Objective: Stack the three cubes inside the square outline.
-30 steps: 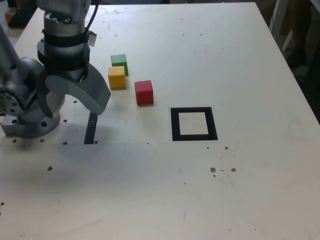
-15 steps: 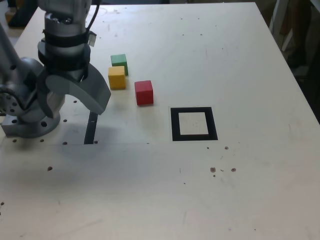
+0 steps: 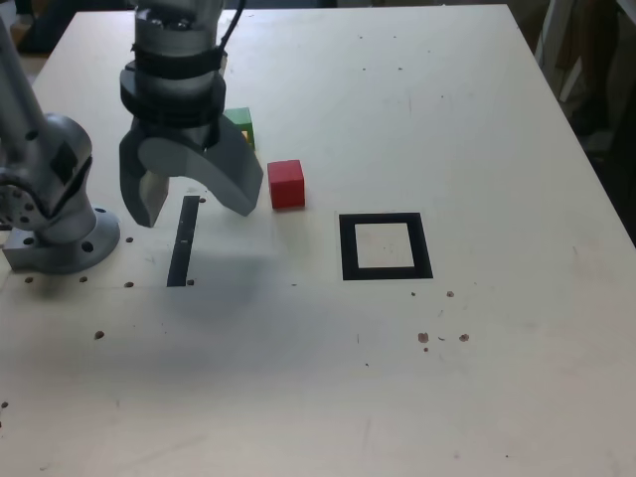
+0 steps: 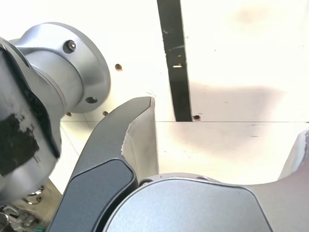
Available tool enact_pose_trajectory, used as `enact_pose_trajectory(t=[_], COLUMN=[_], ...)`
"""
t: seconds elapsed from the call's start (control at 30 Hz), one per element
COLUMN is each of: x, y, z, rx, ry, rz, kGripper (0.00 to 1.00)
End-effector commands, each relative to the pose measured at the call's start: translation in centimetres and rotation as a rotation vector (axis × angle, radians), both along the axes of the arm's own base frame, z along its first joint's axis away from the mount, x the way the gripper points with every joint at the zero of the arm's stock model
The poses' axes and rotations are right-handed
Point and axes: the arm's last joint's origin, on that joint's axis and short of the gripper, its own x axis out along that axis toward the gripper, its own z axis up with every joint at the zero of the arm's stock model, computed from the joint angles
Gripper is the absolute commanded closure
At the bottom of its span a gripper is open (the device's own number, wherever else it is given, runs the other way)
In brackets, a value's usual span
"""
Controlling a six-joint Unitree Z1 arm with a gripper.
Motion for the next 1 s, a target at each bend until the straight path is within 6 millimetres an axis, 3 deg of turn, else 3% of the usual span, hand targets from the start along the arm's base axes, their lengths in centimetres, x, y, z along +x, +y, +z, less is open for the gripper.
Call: enact_pose_trajectory(t=[0.0,0.53,0.97], x=[0.7,5.1,7.2], y=[0.1,1.6,3.3], z=[0.2,1.5,1.3], rx=[0.003,0.019,0.041], ry=[0.006,0.019,0.040], rz=[0.013,0.101,0.197], kGripper=[0.01,0.01,0.01])
